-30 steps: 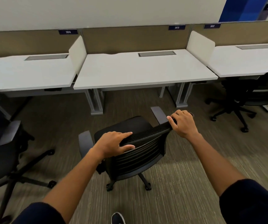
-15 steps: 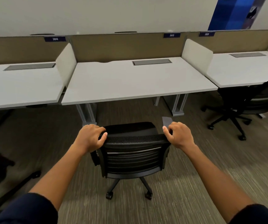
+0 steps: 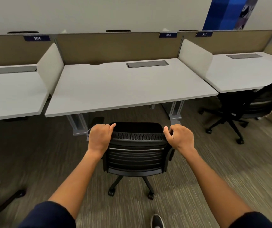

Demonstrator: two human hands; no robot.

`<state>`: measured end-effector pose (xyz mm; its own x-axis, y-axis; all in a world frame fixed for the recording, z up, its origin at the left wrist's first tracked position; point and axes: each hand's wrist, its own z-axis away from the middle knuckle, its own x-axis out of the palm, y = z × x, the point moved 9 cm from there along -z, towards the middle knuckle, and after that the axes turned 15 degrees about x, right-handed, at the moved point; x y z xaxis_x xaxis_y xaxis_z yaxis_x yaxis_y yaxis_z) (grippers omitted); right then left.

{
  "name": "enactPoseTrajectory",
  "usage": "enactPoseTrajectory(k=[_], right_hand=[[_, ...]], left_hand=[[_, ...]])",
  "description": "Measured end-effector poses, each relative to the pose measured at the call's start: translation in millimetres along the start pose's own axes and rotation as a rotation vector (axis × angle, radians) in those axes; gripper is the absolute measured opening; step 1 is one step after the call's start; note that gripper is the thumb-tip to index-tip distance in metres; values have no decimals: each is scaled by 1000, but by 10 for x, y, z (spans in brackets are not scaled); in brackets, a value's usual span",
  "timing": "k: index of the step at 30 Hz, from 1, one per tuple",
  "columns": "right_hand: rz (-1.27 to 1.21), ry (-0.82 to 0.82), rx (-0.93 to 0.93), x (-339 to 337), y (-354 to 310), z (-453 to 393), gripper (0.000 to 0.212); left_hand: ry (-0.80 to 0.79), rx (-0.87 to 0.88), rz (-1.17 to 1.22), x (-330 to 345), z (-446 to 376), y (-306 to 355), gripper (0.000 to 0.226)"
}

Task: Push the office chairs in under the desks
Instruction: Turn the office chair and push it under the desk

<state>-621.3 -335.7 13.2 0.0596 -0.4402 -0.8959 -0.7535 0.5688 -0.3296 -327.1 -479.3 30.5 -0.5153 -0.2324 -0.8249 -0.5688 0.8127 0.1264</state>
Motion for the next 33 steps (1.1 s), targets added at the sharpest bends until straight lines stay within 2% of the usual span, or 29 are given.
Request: enactPoseTrajectory(k=[6, 14, 18, 21, 26, 30, 33], right_hand=[[-26, -35, 66, 67, 249, -617, 62], [-22, 3, 49, 208, 388, -1282, 66], [-16, 9, 54, 284, 458, -1609, 67], [-8, 7, 58, 330, 483, -1860, 67], [3, 4, 70, 430, 555, -2113, 65], [15, 9, 82, 512, 579, -2259, 65], [42, -9, 94, 582, 546, -2306, 67]], left_hand=[[25, 69, -37, 326, -621, 80, 58], [-124, -34, -54, 958, -1286, -112, 51], [-150, -21, 19, 1252, -1583, -216, 68], [-200, 26, -14, 1386, -1792, -166, 68], [-292, -59, -73, 1646, -1971, -258, 70], [-378, -131, -136, 1822, -2101, -335, 45], [-455, -233, -123, 1870, -2135, -394, 40]])
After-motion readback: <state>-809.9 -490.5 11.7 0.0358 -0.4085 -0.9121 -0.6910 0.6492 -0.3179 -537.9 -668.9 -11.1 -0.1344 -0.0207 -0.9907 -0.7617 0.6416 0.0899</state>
